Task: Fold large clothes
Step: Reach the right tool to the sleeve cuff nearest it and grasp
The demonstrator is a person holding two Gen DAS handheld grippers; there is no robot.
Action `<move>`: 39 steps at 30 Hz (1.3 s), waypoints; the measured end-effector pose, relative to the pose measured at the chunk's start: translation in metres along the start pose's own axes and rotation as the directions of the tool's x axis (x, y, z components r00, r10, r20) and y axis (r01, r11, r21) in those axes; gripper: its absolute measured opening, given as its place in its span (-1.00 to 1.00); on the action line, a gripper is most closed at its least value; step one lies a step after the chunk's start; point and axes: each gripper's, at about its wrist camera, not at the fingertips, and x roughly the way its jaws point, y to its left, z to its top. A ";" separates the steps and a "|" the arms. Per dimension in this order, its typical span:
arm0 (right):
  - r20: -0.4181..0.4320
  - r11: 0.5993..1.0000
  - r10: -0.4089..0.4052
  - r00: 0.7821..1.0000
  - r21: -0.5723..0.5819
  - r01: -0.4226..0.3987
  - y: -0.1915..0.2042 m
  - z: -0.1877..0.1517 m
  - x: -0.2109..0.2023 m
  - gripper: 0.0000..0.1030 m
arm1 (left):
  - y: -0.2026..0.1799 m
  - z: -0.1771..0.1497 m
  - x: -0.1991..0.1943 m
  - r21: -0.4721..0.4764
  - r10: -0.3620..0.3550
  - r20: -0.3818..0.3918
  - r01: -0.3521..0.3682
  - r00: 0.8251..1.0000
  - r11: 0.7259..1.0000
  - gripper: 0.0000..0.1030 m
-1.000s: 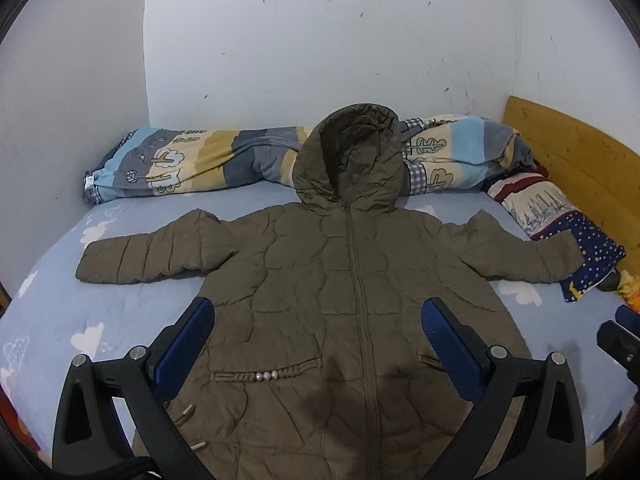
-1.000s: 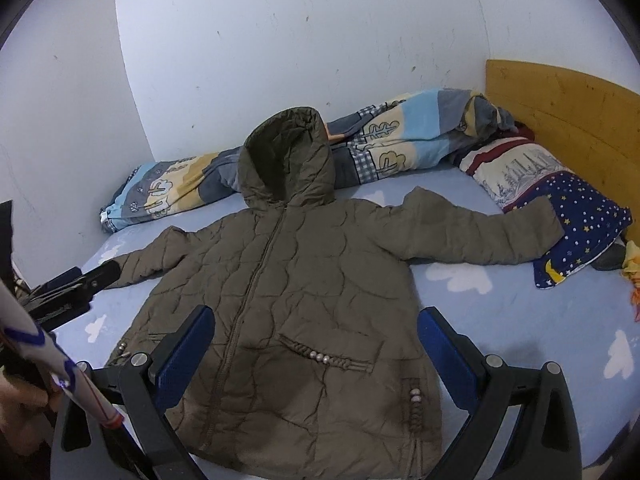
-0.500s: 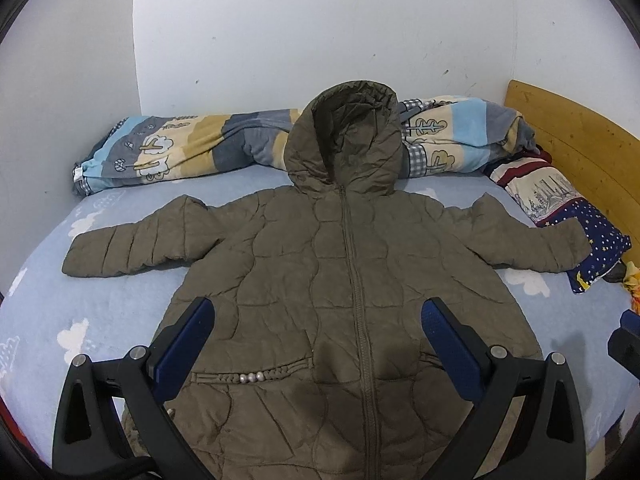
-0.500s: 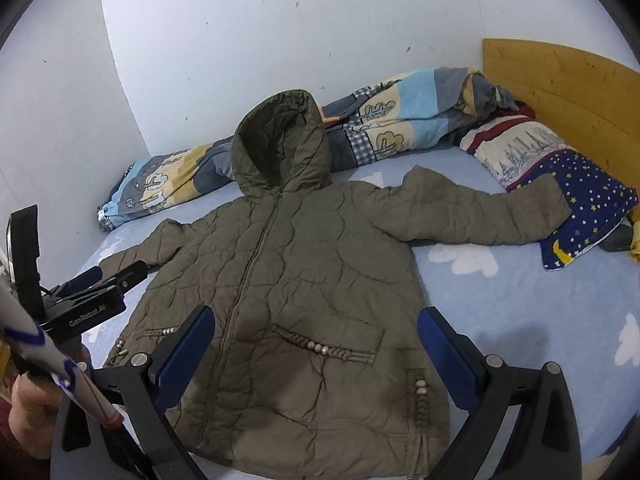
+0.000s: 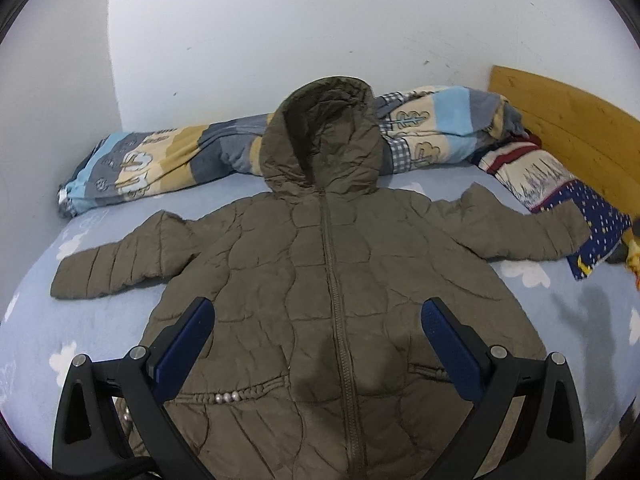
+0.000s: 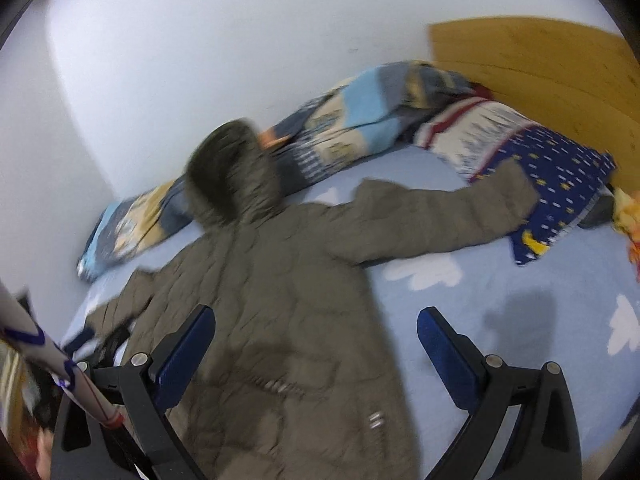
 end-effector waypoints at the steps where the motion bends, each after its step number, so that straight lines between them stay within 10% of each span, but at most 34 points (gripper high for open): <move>1: 0.004 1.000 -0.018 1.000 0.019 0.018 -0.011 0.006 0.001 1.00 | 0.000 0.000 0.001 0.007 -0.003 0.000 0.003 1.000 1.000 1.00; 7: 0.009 0.971 -0.165 0.986 0.177 0.161 -0.109 0.053 0.016 0.93 | -0.003 0.000 0.008 0.014 -0.058 -0.034 0.059 0.998 0.998 1.00; 16: -0.071 0.917 -0.179 0.981 0.350 0.193 -0.224 0.097 0.092 0.53 | 0.005 -0.002 0.029 0.040 -0.019 -0.075 0.022 0.997 0.999 1.00; 32: -0.130 0.843 -0.200 0.971 0.482 0.238 -0.316 0.118 0.199 0.22 | 0.029 -0.004 0.054 -0.054 -0.022 -0.153 0.014 0.988 0.998 1.00; 35: -0.155 0.851 -0.212 0.965 0.456 0.260 -0.313 0.118 0.209 -0.53 | 0.028 -0.005 0.055 -0.044 -0.014 -0.155 0.007 0.988 0.999 1.00; 39: -0.095 0.868 -0.231 0.968 0.429 0.249 -0.294 0.122 0.195 -0.67 | 0.028 -0.004 0.055 -0.049 -0.005 -0.147 -0.002 0.989 0.999 1.00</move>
